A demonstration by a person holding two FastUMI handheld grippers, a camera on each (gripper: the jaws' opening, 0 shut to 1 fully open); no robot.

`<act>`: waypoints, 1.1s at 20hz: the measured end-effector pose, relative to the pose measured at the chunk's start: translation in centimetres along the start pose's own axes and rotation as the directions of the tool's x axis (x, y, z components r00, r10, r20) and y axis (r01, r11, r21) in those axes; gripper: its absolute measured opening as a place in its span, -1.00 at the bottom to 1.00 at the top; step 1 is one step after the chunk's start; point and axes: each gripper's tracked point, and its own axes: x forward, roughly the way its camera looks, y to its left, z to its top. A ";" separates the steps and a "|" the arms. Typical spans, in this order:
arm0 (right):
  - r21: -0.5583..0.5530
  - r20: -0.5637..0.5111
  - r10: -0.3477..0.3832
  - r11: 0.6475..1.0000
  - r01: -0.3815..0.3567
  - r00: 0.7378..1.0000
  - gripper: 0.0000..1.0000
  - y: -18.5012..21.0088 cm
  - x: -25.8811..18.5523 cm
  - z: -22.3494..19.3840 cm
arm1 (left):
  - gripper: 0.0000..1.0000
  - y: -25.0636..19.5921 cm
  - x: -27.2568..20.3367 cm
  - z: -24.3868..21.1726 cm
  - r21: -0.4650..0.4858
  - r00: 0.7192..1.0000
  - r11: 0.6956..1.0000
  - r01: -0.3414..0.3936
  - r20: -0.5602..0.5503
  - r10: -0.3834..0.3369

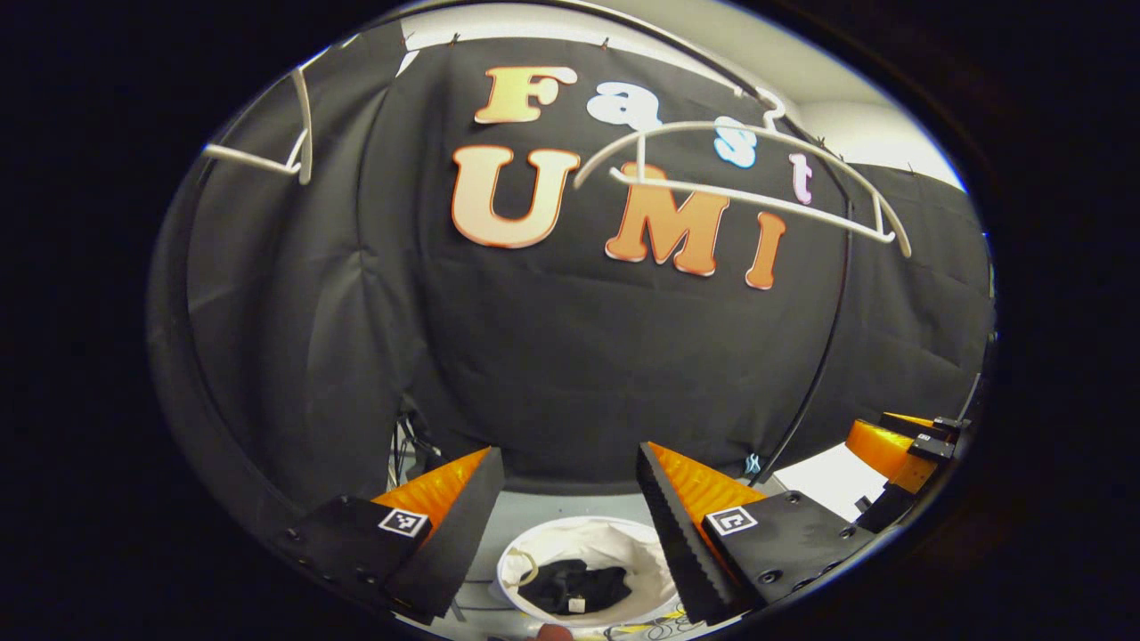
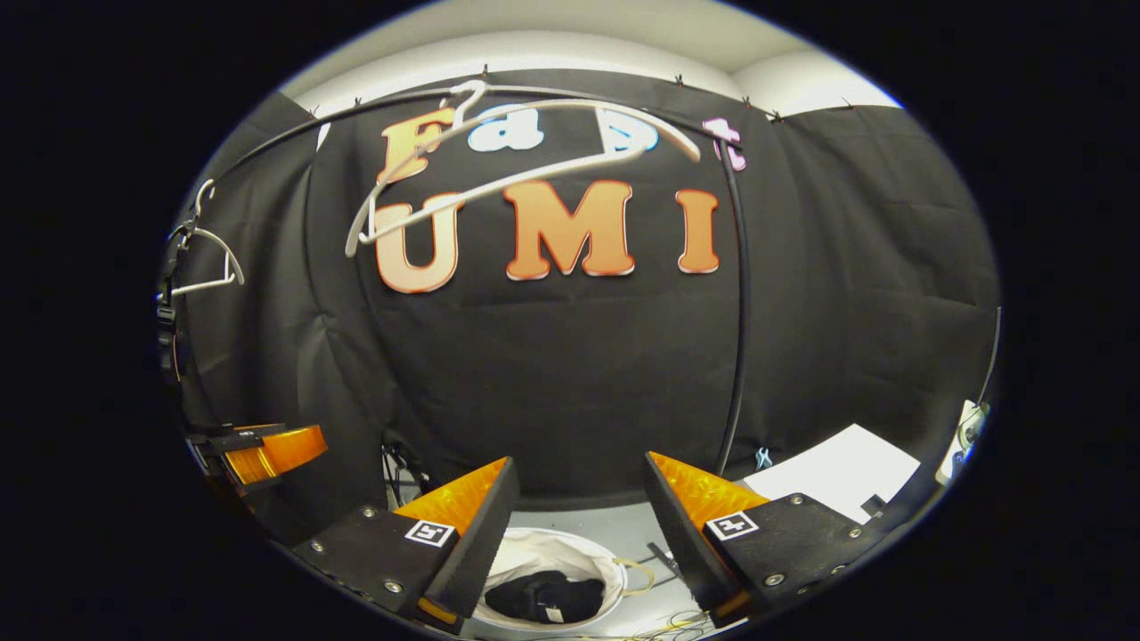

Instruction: Grasp the clothes on the hanger with both hands and then place them into the laundry hamper below.

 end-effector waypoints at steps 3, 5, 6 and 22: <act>-0.006 0.073 -0.018 1.000 0.018 0.997 0.75 -0.6 -1.4 4.0 | 1.00 -0.1 -1.2 3.0 0.018 0.998 1.000 -0.011 0.067 0.010; -0.011 0.111 -0.025 1.000 0.026 0.994 0.75 -1.1 -3.0 6.1 | 0.94 -0.2 -2.3 4.5 0.025 0.995 1.000 -0.017 0.103 0.014; -0.014 0.131 -0.031 0.999 0.033 0.991 0.75 -1.1 -3.8 7.2 | 0.94 -0.5 -3.0 5.4 0.028 0.993 0.999 -0.016 0.116 0.013; -0.007 0.308 -0.072 0.997 0.078 0.949 0.75 -2.5 -14.3 16.9 | 0.89 -1.9 -11.9 13.2 0.067 0.960 0.998 -0.011 0.279 -0.008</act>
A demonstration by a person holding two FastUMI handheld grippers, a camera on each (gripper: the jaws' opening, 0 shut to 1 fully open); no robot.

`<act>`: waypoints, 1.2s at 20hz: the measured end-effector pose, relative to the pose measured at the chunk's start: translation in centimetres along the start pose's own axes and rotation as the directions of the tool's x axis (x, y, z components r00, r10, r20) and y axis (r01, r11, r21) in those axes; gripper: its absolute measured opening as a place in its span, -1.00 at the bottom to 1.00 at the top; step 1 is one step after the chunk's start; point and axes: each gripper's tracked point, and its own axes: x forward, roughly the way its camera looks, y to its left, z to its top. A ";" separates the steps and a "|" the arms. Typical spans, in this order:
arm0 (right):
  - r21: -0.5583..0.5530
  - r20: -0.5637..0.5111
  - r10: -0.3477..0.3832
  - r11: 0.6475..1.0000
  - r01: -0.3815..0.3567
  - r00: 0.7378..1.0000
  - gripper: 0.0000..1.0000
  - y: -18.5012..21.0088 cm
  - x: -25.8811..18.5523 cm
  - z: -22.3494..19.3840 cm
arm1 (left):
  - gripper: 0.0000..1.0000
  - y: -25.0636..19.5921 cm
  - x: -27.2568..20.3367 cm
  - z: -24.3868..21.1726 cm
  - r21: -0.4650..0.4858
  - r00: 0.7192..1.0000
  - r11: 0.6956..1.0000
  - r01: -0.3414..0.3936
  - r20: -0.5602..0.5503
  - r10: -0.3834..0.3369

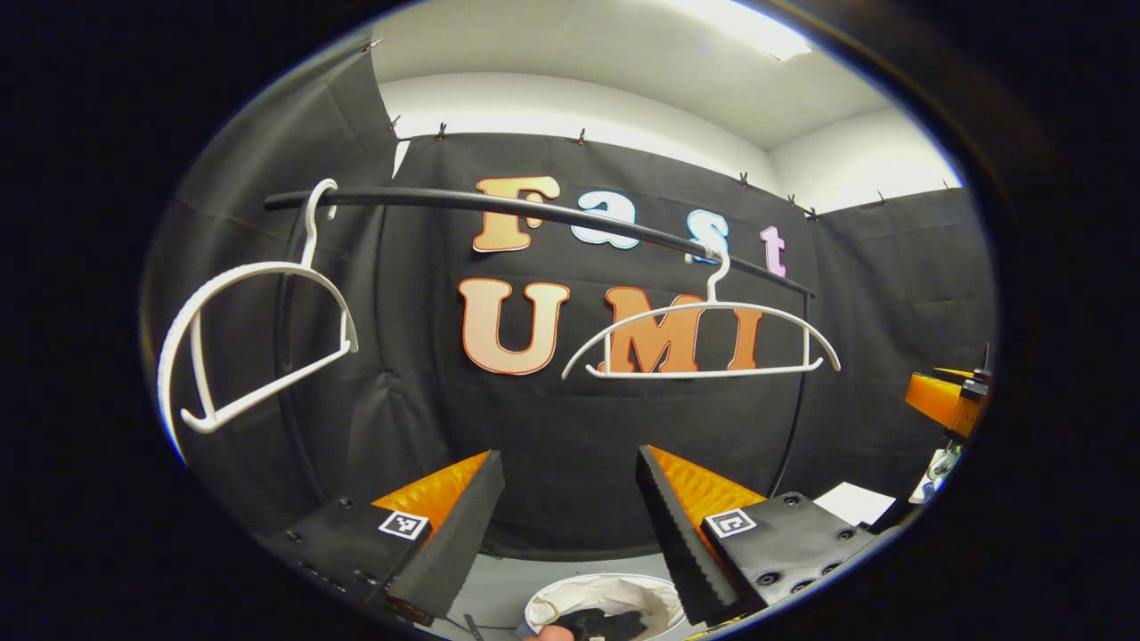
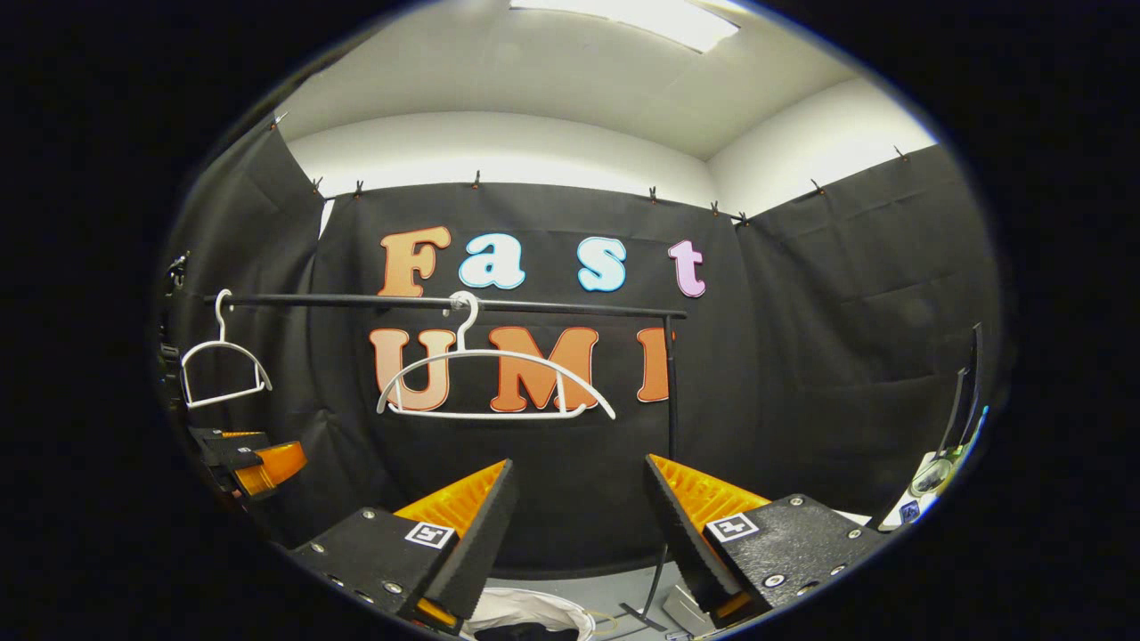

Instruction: Grasp the clothes on the hanger with both hands and then place them into the laundry hamper below.

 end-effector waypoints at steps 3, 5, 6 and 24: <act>-0.020 0.009 -0.006 1.000 0.006 1.000 0.75 0.0 0.1 -0.1 | 0.94 -0.2 -0.1 0.5 -0.003 1.000 1.000 0.002 0.012 -0.002; -0.027 0.011 -0.001 1.000 0.001 1.000 0.75 0.3 0.2 -0.2 | 0.94 -0.4 0.0 0.5 -0.003 1.000 1.000 0.005 0.012 -0.005; -0.025 0.016 0.002 1.000 -0.001 1.000 0.75 0.4 0.2 0.0 | 0.94 -0.3 0.4 0.2 -0.003 1.000 1.000 0.006 0.012 -0.006; -0.028 0.018 0.017 0.999 -0.016 1.000 0.75 1.4 1.3 -1.2 | 0.94 -0.5 0.6 0.0 -0.004 1.000 1.000 0.010 0.012 -0.010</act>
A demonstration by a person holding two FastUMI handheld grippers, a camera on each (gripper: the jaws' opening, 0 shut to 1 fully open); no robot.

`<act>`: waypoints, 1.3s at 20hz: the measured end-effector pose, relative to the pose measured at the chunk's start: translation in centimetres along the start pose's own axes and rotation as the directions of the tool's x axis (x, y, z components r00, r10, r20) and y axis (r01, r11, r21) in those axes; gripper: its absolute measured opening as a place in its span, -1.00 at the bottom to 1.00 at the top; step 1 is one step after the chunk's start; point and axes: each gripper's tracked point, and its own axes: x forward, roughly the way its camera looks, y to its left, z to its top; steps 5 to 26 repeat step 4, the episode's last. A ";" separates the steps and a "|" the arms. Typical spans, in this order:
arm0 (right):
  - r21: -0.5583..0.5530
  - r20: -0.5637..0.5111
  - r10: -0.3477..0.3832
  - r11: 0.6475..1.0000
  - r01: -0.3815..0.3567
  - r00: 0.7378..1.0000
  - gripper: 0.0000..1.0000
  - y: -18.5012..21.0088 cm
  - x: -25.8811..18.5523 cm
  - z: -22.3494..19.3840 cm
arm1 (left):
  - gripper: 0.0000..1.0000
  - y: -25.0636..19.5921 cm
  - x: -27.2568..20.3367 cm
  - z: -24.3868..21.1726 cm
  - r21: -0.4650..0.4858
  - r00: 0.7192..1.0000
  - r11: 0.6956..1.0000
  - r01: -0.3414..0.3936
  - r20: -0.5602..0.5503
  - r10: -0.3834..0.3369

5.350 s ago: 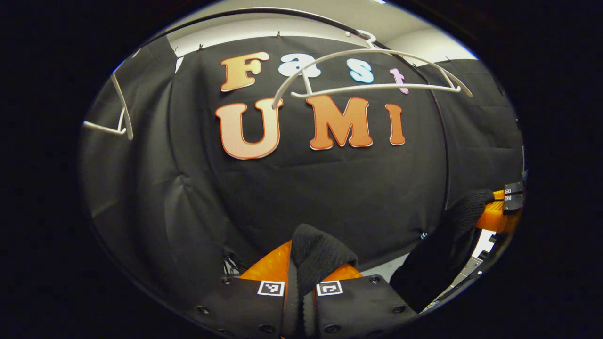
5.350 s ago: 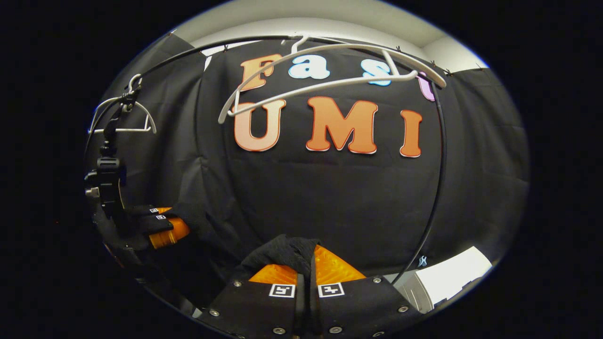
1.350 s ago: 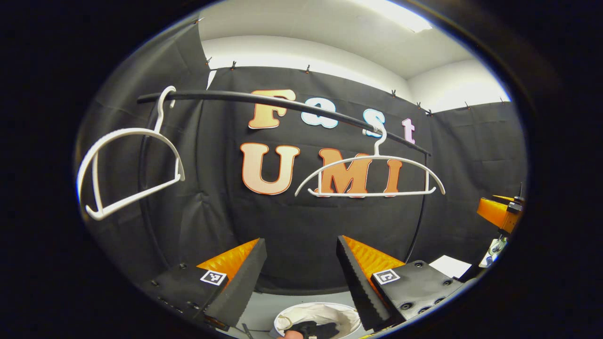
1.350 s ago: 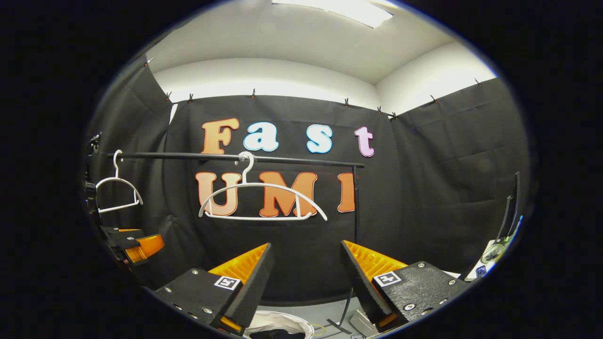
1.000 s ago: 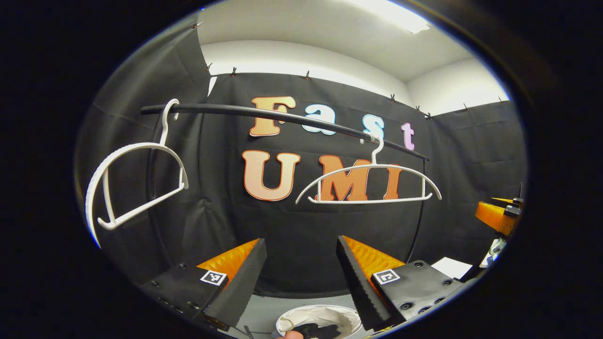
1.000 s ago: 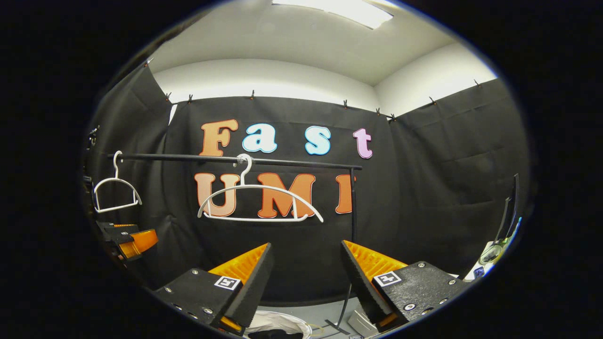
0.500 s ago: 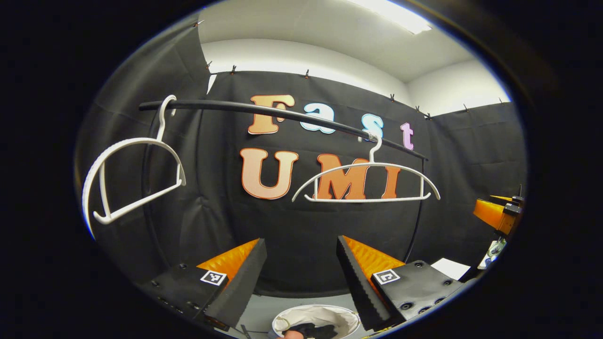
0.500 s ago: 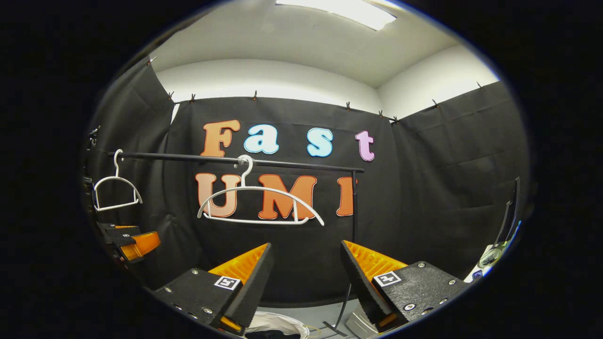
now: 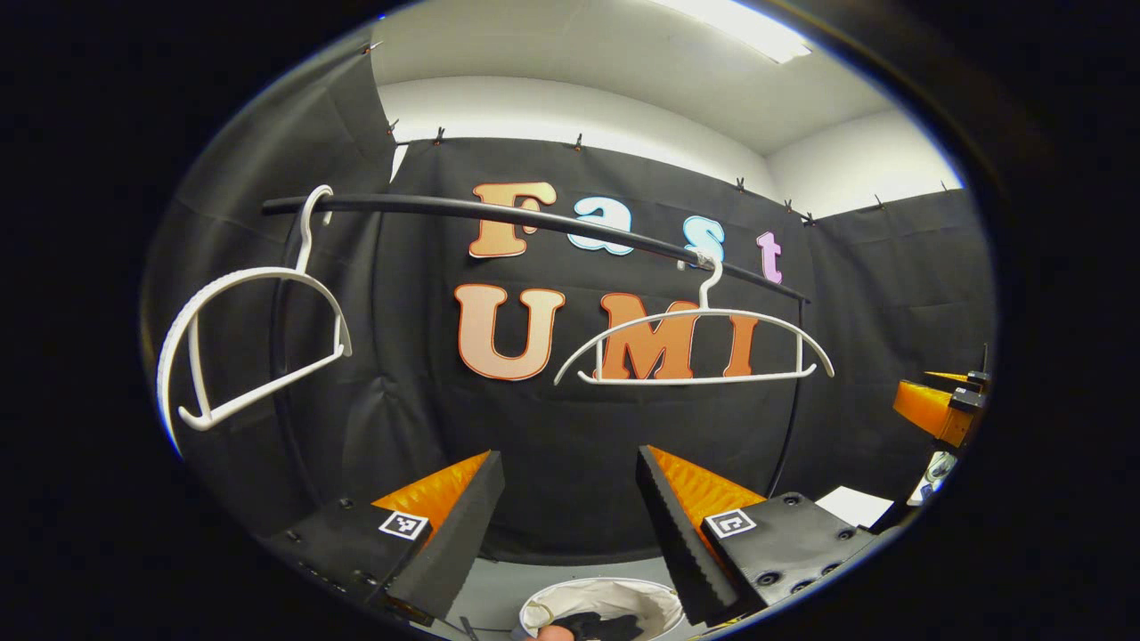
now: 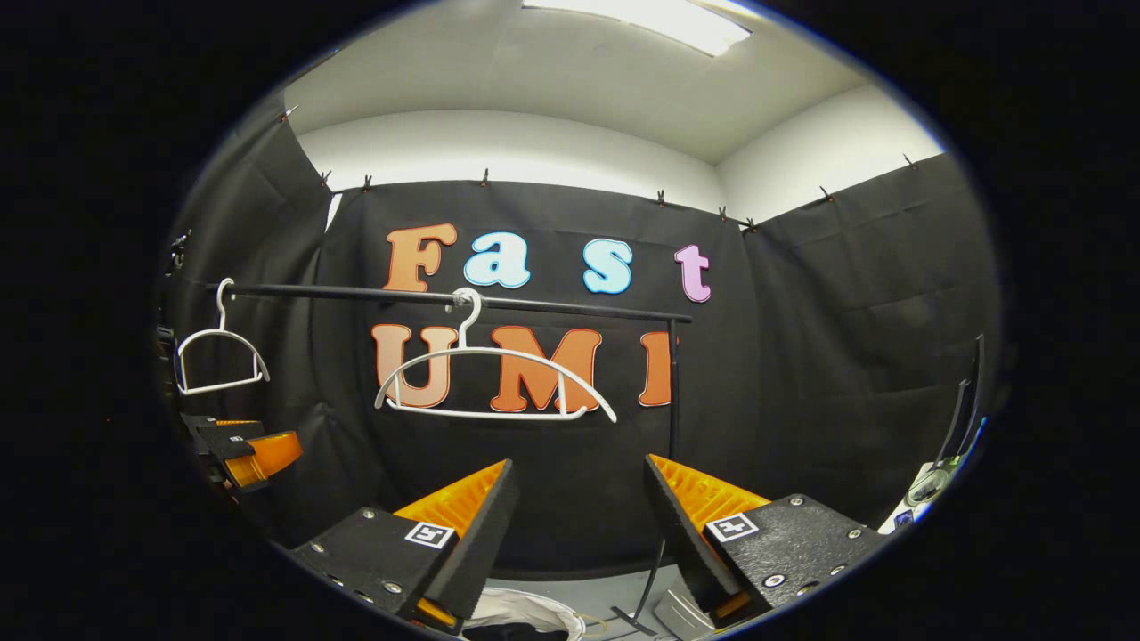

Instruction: Grasp the clothes on the hanger with both hands and then place them into the laundry hamper below.

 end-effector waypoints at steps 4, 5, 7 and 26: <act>-0.008 -0.006 0.007 1.000 -0.007 1.000 0.75 0.5 0.1 -0.6 | 0.94 0.1 0.1 -0.1 -0.010 1.000 1.000 0.002 0.000 -0.002; -0.008 -0.006 0.007 1.000 -0.007 1.000 0.75 0.5 0.1 -0.6 | 0.94 0.1 0.1 -0.1 -0.010 1.000 1.000 0.002 0.000 -0.002; -0.008 -0.006 0.007 1.000 -0.007 1.000 0.75 0.5 0.1 -0.6 | 0.94 0.1 0.1 -0.1 -0.010 1.000 1.000 0.002 0.000 -0.002; -0.008 -0.006 0.007 1.000 -0.007 1.000 0.75 0.5 0.1 -0.6 | 0.94 0.1 0.1 -0.1 -0.010 1.000 1.000 0.002 0.000 -0.002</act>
